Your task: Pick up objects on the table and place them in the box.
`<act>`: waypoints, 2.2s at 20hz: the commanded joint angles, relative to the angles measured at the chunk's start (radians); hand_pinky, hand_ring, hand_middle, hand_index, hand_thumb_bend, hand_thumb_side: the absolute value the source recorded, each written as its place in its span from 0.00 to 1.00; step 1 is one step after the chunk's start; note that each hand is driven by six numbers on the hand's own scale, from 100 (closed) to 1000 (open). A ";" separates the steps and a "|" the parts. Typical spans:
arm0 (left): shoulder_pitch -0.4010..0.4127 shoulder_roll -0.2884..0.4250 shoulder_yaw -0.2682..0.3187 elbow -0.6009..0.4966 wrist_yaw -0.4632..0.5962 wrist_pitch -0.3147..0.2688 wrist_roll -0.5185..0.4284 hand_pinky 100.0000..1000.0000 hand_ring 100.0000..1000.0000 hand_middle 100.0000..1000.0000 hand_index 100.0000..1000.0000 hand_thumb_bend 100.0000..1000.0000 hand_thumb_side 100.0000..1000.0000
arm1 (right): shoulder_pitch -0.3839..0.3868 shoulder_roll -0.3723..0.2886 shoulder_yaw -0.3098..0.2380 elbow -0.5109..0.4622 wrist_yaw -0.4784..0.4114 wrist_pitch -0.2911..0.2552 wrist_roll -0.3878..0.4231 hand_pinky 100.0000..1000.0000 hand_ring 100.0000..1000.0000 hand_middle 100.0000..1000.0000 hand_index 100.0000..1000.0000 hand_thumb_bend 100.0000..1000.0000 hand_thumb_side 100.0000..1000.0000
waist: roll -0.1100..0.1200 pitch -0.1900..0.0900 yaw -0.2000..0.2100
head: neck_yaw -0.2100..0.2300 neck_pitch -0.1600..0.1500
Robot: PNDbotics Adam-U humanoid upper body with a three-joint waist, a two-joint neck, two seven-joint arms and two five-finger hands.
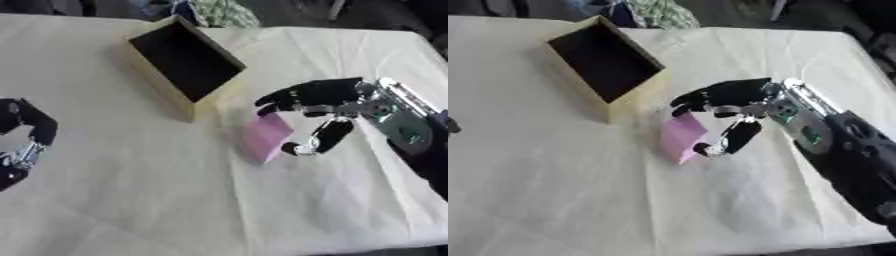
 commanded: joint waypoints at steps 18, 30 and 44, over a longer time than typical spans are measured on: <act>-0.011 0.009 0.002 -0.014 0.000 -0.003 -0.002 0.62 0.49 0.39 0.51 0.26 0.58 | -0.030 -0.003 -0.020 0.035 0.061 -0.125 0.047 0.87 0.93 0.96 0.95 0.23 0.53 | 0.006 -0.010 0.008 | -0.008 0.003; -0.012 0.008 0.002 -0.014 0.001 -0.003 -0.003 0.62 0.49 0.39 0.51 0.26 0.58 | -0.033 -0.007 -0.026 0.020 0.097 -0.119 -0.079 0.84 0.87 0.89 0.62 0.30 0.38 | 0.005 -0.011 0.007 | -0.010 0.001; -0.011 0.009 0.003 -0.015 0.002 -0.002 -0.003 0.62 0.49 0.39 0.51 0.26 0.58 | -0.057 -0.057 -0.048 -0.040 0.068 -0.104 -0.111 0.84 0.87 0.89 0.59 0.39 0.31 | -0.003 -0.015 0.010 | -0.008 -0.003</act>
